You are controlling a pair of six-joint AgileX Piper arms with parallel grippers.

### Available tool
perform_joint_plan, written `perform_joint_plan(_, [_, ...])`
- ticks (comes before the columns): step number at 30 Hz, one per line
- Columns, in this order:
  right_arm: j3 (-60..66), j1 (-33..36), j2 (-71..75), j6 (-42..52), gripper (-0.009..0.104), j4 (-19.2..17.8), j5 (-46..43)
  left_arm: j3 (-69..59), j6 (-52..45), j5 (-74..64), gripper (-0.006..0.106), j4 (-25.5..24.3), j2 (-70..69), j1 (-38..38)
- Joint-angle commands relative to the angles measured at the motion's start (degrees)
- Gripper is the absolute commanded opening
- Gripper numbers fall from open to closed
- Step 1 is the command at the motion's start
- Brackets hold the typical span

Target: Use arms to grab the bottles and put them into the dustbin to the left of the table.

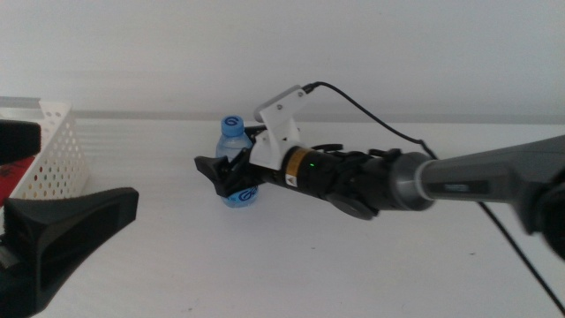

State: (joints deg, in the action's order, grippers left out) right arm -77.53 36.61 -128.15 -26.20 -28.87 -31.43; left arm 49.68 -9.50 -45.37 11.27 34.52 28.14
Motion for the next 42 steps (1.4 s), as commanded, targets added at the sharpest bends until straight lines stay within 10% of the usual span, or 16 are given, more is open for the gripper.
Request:
perform_joint_plan(1, [3.73,0.04,3.18,-0.12,0.088,-0.05,0.63,-0.19,0.39,0.99,0.094,0.16,-0.18,0.48])
perform_joint_plan(22, [39.27,-0.06,34.56,5.25,0.088,6.6,5.4,-0.19,0.39,0.99,0.094,0.16,-0.18,0.48])
perform_joint_plan(31, [43.58,-0.06,66.48,16.75,0.088,18.9,39.37,-0.19,0.39,0.99,0.094,0.16,-0.18,0.48])
perform_joint_plan(42, [42.0,0.06,97.66,43.9,0.088,43.05,70.32,-0.19,0.39,0.99,0.094,0.16,-0.18,0.48])
